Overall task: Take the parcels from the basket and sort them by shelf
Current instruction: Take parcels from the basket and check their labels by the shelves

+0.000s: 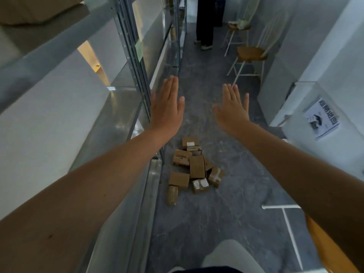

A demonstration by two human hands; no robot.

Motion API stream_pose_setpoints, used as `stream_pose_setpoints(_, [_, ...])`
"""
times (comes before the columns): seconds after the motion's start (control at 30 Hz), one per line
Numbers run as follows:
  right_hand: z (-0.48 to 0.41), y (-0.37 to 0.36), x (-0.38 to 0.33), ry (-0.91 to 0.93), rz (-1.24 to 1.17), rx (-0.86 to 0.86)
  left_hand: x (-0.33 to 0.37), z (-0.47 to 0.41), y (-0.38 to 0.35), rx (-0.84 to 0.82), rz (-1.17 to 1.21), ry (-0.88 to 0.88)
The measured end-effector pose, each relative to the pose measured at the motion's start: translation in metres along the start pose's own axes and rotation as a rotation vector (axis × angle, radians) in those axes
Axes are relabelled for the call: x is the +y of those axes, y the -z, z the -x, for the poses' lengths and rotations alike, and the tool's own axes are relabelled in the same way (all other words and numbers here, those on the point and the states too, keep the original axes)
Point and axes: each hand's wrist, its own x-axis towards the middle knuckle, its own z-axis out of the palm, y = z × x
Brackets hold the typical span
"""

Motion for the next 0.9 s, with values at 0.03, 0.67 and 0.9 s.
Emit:
stream_pose_setpoints(0.03, [-0.002,0.002,0.003,-0.008,0.001,0.004,0.002,-0.004,-0.004,-0.007,0.006,-0.014])
stream_pose_setpoints(0.67, [-0.145,-0.027,0.03,0.206,-0.118,-0.084,0.016,-0.102,-0.076,-0.037,-0.059,0.075])
stream_pose_setpoints(0.9, [-0.197,-0.049,0.057,0.281,-0.143,-0.155,0.026,-0.135,-0.126,-0.044,-0.097,0.165])
